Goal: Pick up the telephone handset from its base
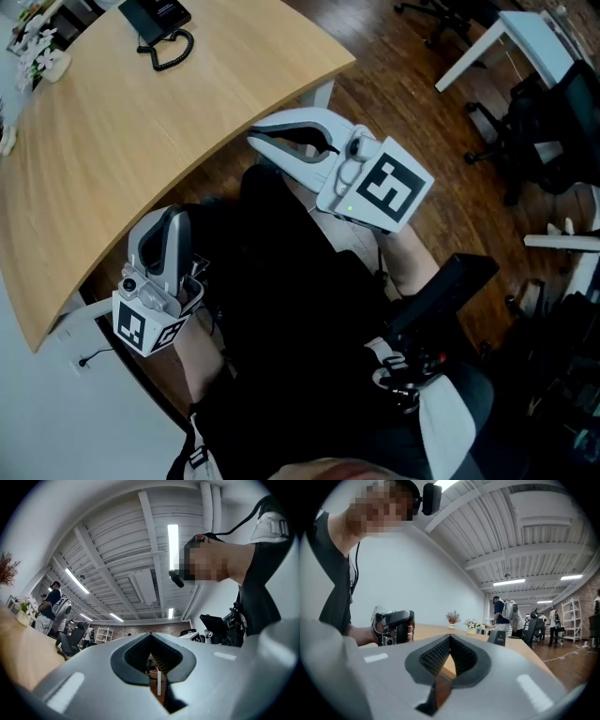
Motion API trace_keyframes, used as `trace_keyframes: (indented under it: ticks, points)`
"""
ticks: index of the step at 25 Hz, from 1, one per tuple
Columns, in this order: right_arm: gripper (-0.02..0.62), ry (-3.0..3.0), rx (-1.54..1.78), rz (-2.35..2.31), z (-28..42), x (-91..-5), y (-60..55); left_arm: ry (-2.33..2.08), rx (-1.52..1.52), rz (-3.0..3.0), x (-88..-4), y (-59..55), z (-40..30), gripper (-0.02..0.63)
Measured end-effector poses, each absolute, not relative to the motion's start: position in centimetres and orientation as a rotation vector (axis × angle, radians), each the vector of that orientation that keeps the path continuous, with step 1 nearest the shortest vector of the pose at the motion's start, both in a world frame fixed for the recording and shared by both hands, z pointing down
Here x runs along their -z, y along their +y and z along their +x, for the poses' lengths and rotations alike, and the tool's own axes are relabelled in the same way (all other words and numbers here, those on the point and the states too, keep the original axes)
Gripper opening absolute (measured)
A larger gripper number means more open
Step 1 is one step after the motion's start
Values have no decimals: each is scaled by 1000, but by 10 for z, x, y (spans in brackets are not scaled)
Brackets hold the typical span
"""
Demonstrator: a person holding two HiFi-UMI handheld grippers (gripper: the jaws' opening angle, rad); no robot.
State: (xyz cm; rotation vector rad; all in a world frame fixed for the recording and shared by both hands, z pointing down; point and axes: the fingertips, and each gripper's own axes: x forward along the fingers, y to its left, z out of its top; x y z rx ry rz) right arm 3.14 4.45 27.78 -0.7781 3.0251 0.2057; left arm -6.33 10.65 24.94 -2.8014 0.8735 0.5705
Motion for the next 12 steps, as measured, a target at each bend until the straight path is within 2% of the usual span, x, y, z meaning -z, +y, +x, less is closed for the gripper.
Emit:
trace_keyframes:
  ticks: [12]
  points:
    - [3,3028,-220,-802,35,-274,1,910,-494,-2781,-236,63,-76,3]
